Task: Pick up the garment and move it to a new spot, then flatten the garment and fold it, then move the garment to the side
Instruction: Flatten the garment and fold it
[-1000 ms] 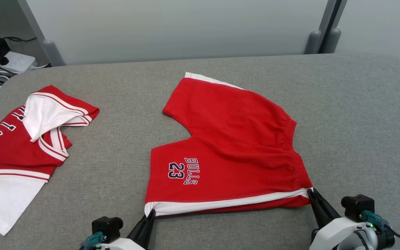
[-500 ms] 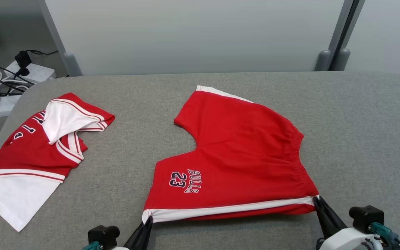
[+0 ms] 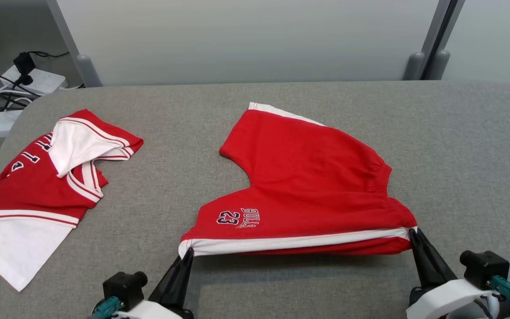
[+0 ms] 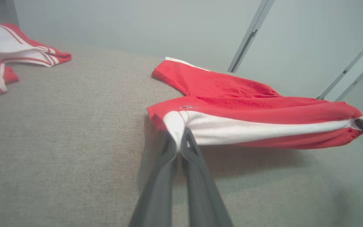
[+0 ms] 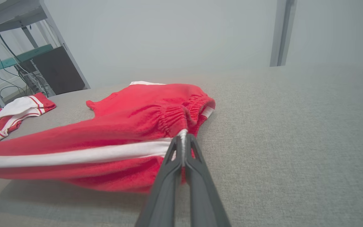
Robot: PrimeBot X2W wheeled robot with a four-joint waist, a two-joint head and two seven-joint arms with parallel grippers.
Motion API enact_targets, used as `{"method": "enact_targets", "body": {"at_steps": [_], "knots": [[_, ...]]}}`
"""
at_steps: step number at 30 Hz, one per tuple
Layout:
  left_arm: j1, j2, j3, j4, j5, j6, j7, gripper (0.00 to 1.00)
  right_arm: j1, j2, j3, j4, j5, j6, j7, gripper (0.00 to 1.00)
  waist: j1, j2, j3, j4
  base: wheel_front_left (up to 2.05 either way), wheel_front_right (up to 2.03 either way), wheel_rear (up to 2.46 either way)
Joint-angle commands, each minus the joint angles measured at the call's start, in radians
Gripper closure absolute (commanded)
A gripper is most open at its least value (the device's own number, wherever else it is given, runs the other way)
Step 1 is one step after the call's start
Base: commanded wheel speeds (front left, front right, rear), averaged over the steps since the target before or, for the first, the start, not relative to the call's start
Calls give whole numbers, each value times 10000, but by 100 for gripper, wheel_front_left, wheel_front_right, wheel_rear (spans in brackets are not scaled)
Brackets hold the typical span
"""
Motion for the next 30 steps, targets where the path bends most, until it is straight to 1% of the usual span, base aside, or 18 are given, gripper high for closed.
{"method": "enact_targets", "body": {"at_steps": [1, 3, 4, 5, 9, 14, 19, 25, 28, 30], "knots": [[-734, 158, 346, -405, 175, -71, -92, 100, -443, -51, 82, -366, -162, 40, -136, 100, 0, 0, 219, -29, 0, 0, 0], [-922, 178, 305, -464, 222, -71, -92, 100, -570, -22, 50, -385, -195, 40, -136, 100, 0, 0, 321, -44, 0, 0, 0], [-1403, 235, 223, -522, 302, -71, -92, 100, -886, 30, -30, -388, -273, 40, -136, 100, 0, 0, 558, -87, 0, 0, 0], [-1403, 235, 223, -522, 302, -71, -92, 100, -886, 30, -30, -388, -273, 40, -136, 100, 0, 0, 558, -87, 0, 0, 0], [-2637, 393, 51, -478, 467, -71, -92, 100, -1587, 157, -304, -297, -408, 40, -136, 100, 0, 0, 1181, -207, 0, 0, 0], [-4481, 683, -297, 101, 668, -71, -92, 100, -2634, 358, -666, -2, -513, 40, -136, 100, 0, 0, 2220, -541, 0, 0, 0], [-6433, 919, -569, 965, 872, -71, -92, 100, -3758, 547, -733, 306, -444, 40, -136, 100, 0, 0, 3367, -1043, 0, 0, 0], [-8421, 1134, -1004, 2151, 1107, -71, -92, 100, -4913, 703, -390, 577, -177, 40, -136, 100, 0, 0, 4528, -1768, 0, 0, 0], [-9269, 1295, -1176, 2799, 1200, -71, -92, 100, -5348, 744, -89, 582, 4, 40, -136, 100, 0, 0, 4979, -2151, 0, 0, 0], [-9773, 1390, -1198, 3279, 1273, -71, -92, 100, -5567, 753, 222, 503, 320, 40, -136, 100, 0, 0, 5239, -2380, 0, 0, 0]]}}
